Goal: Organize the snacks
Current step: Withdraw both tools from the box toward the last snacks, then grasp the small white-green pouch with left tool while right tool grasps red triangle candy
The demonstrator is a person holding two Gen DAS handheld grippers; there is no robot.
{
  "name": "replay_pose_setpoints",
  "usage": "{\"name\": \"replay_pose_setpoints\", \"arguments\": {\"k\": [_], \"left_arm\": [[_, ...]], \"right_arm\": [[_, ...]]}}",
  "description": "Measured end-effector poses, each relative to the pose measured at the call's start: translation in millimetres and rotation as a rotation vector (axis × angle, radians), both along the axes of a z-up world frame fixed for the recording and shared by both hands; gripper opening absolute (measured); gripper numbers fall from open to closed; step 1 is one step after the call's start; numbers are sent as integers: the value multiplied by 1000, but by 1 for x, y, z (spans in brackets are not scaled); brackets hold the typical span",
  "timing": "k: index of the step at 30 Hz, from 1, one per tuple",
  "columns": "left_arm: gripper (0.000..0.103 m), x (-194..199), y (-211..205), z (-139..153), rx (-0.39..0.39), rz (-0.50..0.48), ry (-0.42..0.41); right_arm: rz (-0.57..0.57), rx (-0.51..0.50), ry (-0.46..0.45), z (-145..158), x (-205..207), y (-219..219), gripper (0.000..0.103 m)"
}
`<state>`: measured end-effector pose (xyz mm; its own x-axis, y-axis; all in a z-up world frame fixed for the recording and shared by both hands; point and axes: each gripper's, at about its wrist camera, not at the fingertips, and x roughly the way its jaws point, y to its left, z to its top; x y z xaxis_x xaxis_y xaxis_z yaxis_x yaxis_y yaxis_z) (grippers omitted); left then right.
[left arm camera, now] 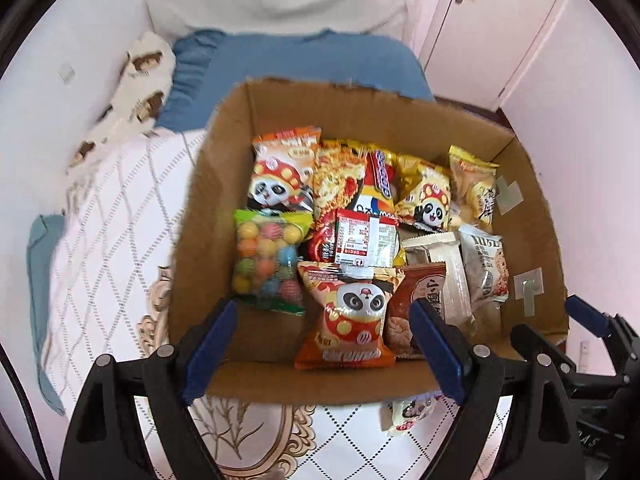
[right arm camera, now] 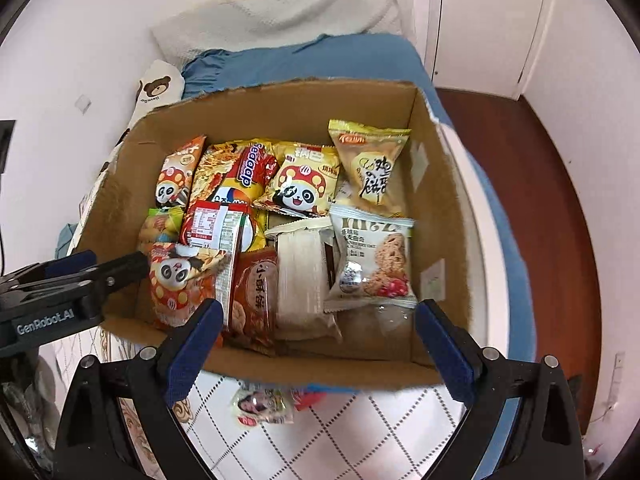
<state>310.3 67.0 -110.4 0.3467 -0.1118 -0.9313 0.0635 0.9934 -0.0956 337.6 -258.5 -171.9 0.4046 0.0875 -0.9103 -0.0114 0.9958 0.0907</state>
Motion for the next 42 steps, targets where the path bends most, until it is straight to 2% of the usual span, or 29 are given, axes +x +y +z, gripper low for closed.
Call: {"name": "replay_pose_setpoints", "arguments": {"k": [10,22,28,32,34,35,36,37,39,40,42], "left_arm": [[88,-49,-1,56,23,-1,-197],[88,-106,-4,103,-17,-16,-313],[88,-123,-8,114,-35,-20,-344],[88,-122,-15,99,-12,-22,-313],[88,-119,-20,77,7,-23,-259],[88,-118,-23,66,19,-26,-231],[88,-117,-25,56,31,-26,-209],[88,-116,-28,42,45,-26,-175],[88,-114,-32,18,67,-27,-118],[88,-113,-34,3,82,-25,-83],[88,-111,-36,-18,106,-17,-38]], "right_arm": [[-17,2,-128,51,-49,-12,99],[-14,14,-264,112,-109,-12,99],[-18,47,-282,125,-127,-14,99],[-13,101,-252,113,-128,-20,99],[5,182,-228,95,-125,-28,99],[1,189,-210,84,-123,-31,98],[2,198,-189,73,-120,-34,95],[-4,220,-148,52,-115,-38,80],[-25,273,-65,15,-105,-47,69],[-36,294,-40,-1,-101,-51,66],[-57,307,-6,-27,-95,-55,65]]}}
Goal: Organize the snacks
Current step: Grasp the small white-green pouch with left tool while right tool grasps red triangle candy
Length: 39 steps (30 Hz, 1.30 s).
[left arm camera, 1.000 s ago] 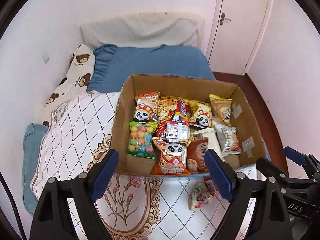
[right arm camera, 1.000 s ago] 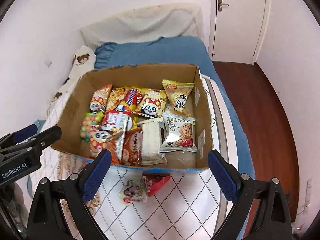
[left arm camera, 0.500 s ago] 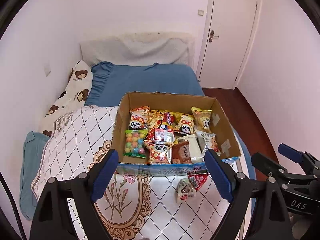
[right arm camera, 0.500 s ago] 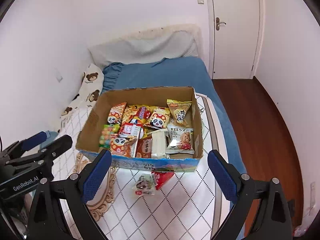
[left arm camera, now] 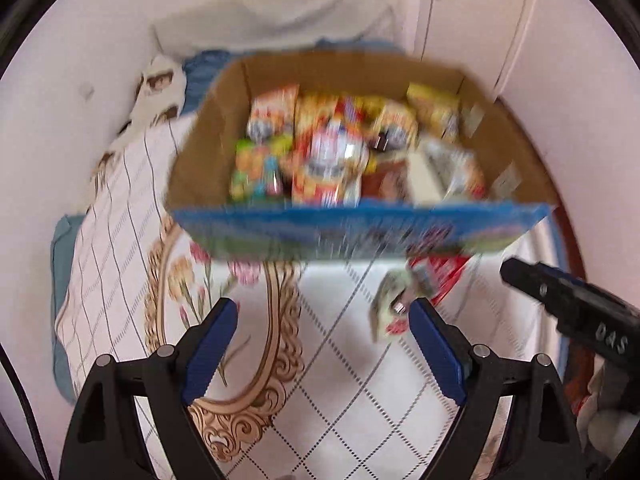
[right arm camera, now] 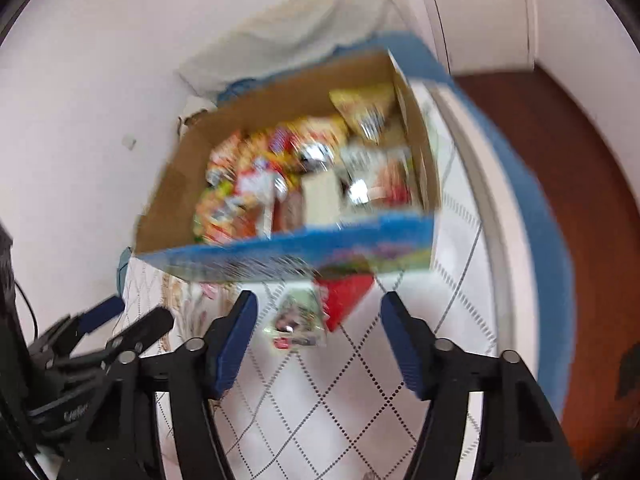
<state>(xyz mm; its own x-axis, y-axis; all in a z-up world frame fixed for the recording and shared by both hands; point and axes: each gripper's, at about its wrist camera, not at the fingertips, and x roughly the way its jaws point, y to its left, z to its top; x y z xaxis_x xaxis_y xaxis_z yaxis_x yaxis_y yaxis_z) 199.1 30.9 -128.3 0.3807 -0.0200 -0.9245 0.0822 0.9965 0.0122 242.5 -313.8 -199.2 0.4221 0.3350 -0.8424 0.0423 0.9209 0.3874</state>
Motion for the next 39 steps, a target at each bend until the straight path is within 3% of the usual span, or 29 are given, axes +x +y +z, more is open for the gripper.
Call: {"name": "replay_pose_setpoints", "arguments": {"k": [4,10,12,15,23,28,30,31,32,39], "left_arm": [[88,7,-3,-36,23,22,96],[88,17,-10,-61,80,27,143],[88,22,-13,-65,84,27,152],[88,28,-20,-69,85,16,170],[88,36,-65,-91,71,-101,232],[87,41,-78,-104,22,-108,265],[74,44,-81,-108,6,-111,263],[59,44,-82,-110,-1,-113,269],[52,44,-83,-111,-2,-118,273],[48,15,-80,-105,-6,-147,257]], "right_arm": [[-43,72,52,-48,16,-5,66],[-50,153,113,-97,42,11,66],[-57,140,96,-101,44,13,63],[-35,119,87,-102,42,12,49],[-30,73,90,-93,7,-22,49],[-41,65,103,-92,-16,-46,49],[-42,57,108,-90,-22,-51,49],[-50,60,113,-90,-26,-54,49],[-52,66,119,-92,-27,-55,49],[-5,79,143,-100,-42,-45,49]]}}
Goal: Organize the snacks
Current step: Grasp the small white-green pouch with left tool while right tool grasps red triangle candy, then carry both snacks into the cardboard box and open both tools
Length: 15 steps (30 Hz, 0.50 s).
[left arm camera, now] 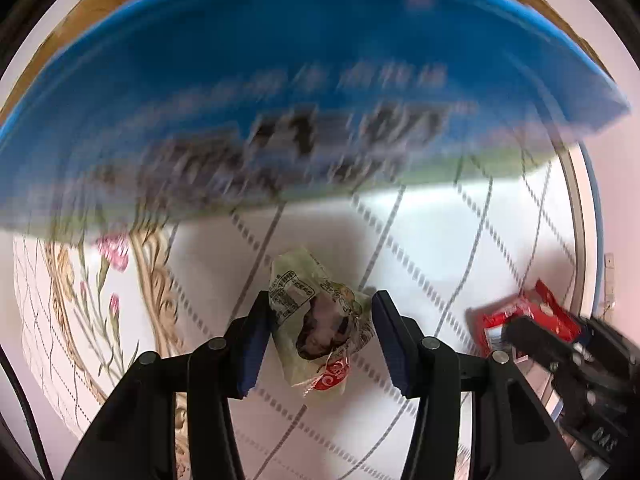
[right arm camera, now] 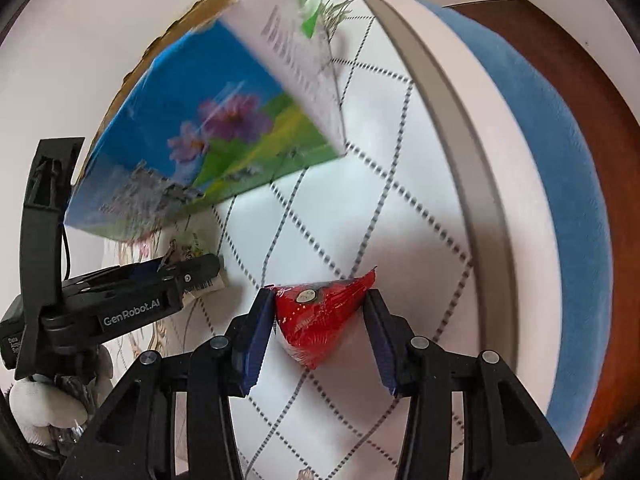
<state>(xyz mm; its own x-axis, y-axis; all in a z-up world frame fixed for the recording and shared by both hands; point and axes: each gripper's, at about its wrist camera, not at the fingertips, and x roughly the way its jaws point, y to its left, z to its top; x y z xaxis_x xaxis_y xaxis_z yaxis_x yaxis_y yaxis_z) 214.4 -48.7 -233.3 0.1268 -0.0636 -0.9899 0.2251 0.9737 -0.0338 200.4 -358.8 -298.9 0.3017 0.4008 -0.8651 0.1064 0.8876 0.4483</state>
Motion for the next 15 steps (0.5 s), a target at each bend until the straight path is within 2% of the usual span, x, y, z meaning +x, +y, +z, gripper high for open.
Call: {"name": "replay_pose_setpoints", "arguments": {"k": [4,8,12,15], "left_arm": [[48,-39,24,0,-22,-1,29],[48,-83,52,-13,-34,19,100],[50,-92,65,-36,-75,76,157],[52,-83,68,-45,-92,115,161]], "right_arm": [[46,6,12,5,-9,16,49],[119,-19,29,13,-24,36,49],[155,-72,33,8,-29,53,49],[139,-62,53,-7,-20,62,49]]}}
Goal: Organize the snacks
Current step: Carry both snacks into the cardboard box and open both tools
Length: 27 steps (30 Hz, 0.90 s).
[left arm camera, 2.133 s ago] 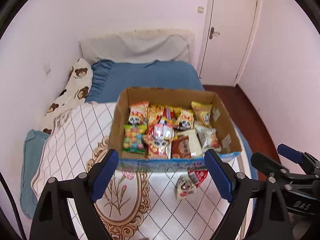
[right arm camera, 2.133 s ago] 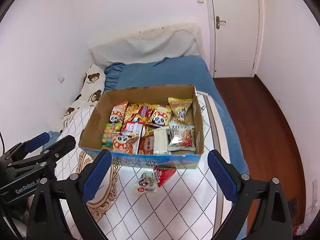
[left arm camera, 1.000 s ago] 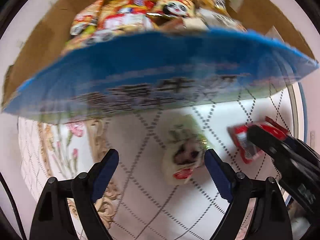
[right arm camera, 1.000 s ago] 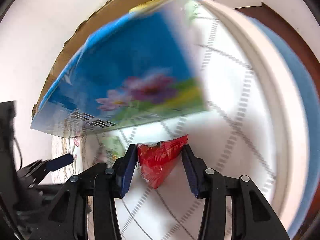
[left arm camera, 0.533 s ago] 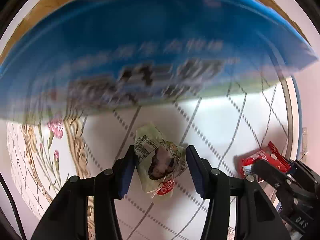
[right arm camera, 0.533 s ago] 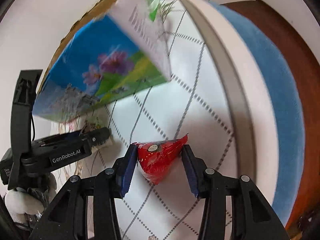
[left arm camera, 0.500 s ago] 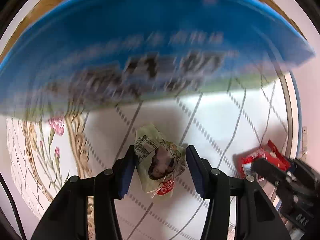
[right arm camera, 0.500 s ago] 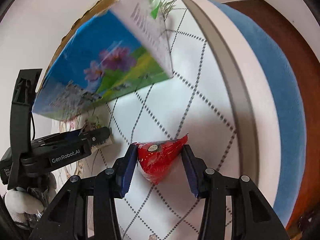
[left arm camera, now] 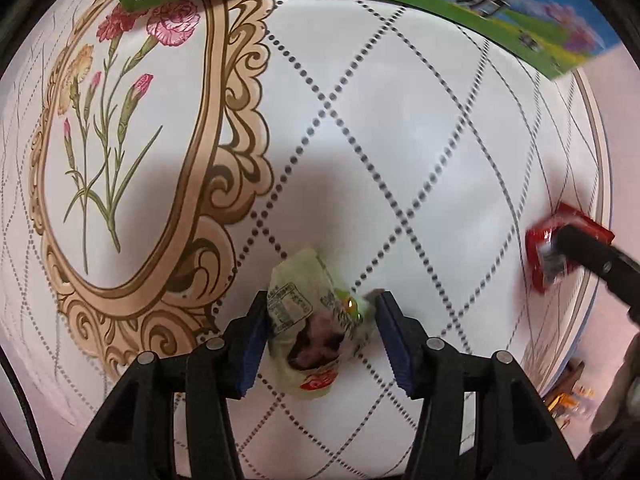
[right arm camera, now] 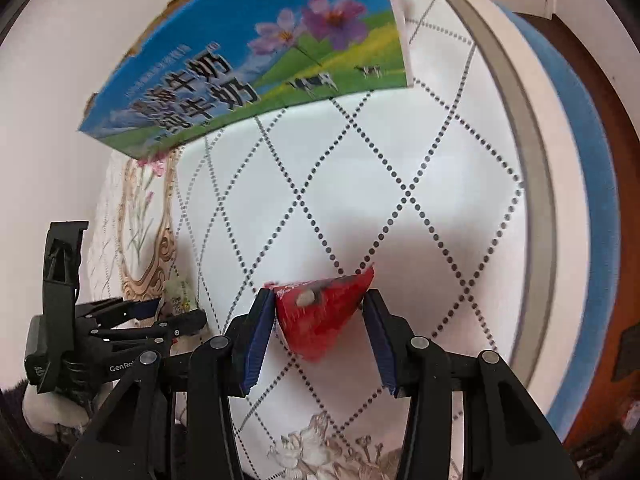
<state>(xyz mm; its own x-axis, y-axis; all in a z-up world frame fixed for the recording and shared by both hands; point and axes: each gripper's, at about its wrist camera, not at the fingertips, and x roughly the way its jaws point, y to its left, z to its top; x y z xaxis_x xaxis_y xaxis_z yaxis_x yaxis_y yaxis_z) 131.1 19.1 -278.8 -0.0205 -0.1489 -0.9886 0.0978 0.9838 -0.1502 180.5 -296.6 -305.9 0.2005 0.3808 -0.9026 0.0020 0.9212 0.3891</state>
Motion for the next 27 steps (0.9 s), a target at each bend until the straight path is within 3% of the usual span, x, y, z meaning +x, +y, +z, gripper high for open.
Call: {"name": "replay_pose_setpoints", "arguments": {"k": [6,11,14,21,27], "left_arm": [[52,9,6,-11,-1,17,3],[50,2,20,9,0,31,1],[50,7,24,16,-10,39,-10],[50,19,29,89,-74,26,-124],[50,57,34,165,-150,38,-250]], "right_arm": [[4,-33,7,-15,5,19,49],[13,-61,2,-13,-2,19,49],[-18,-19,-4,-6,-6,16,48],[-30,73,-66,38,-11,18,45],[-9,139,-199,108,15,23,41]]}}
